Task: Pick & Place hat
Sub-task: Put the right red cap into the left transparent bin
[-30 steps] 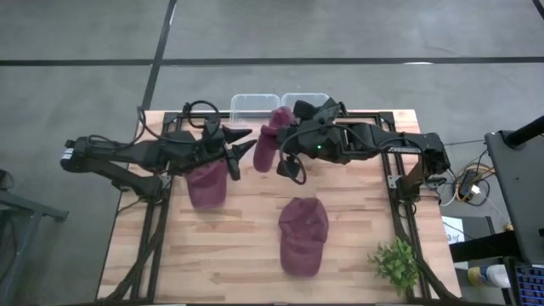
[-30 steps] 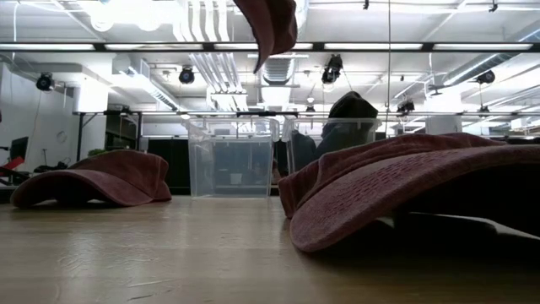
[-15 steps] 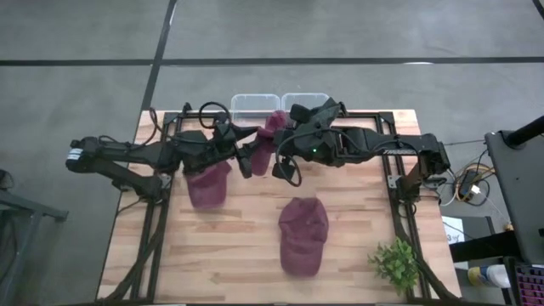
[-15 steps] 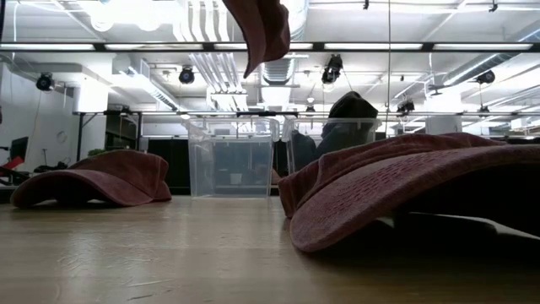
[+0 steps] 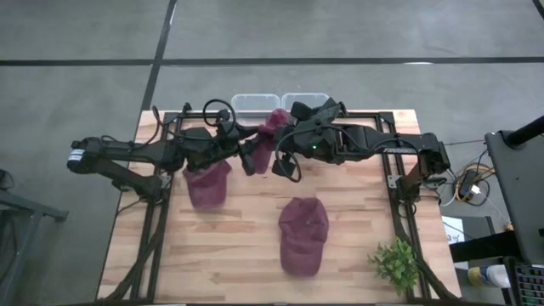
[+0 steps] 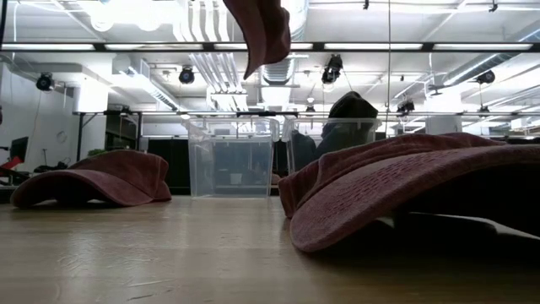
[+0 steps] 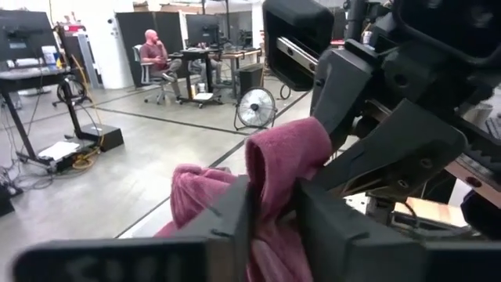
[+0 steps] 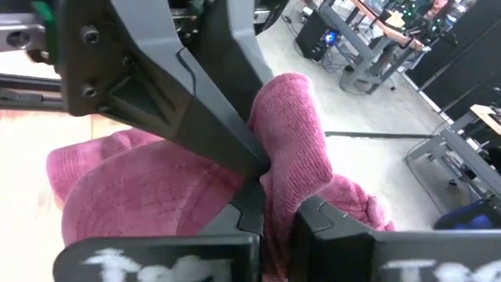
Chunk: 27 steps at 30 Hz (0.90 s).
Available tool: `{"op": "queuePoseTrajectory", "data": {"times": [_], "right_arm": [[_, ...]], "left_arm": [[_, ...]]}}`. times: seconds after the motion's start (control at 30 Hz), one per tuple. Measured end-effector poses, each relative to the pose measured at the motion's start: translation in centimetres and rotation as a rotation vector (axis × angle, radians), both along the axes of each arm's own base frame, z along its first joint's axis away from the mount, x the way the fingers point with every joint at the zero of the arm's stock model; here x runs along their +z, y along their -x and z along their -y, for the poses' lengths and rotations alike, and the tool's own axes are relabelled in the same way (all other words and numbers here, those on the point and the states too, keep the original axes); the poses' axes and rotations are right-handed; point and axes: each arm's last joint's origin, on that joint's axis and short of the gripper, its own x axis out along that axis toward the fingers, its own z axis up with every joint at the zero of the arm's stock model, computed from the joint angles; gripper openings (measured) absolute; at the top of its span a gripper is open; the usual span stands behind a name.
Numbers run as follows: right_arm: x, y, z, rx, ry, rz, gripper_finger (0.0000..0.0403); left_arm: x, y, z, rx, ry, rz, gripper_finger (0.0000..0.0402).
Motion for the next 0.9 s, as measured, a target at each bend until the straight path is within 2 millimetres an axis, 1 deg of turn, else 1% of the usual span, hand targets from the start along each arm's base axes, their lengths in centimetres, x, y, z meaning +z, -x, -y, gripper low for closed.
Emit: {"op": "queuePoseTrajectory", "data": {"times": [0.1, 0.13, 0.17, 0.27, 0.37, 0.63, 0.9], "right_arm": [[0.01, -0.01, 0.00, -0.003, -0.008, 0.006, 0.0013], [0.02, -0.02, 0.00, -0.006, -0.015, 0.011, 0.0013], [0.02, -0.02, 0.00, -0.010, -0.023, 0.016, 0.0013], [0.01, -0.01, -0.01, -0.015, -0.035, 0.021, 0.0013], [0.01, -0.02, -0.01, -0.010, -0.031, 0.019, 0.0024], [-0.31, 0.14, -0.07, 0.001, -0.034, -0.020, 0.0078], [-0.35, 0.36, -0.09, -0.004, -0.041, -0.033, 0.0139]], "left_arm": [[-0.01, -0.01, 0.00, -0.001, -0.029, -0.017, 0.0029], [-0.01, 0.00, 0.00, 0.000, -0.035, -0.019, 0.0017], [0.00, -0.01, 0.00, -0.001, -0.037, -0.020, 0.0013], [-0.02, -0.01, 0.00, -0.001, -0.038, -0.022, 0.0008], [-0.03, -0.02, 0.00, -0.001, -0.038, -0.022, 0.0005], [-0.11, -0.04, -0.03, -0.001, -0.054, -0.038, 0.0002], [-0.12, 0.09, -0.37, 0.065, -0.081, -0.057, 0.0001]]}}
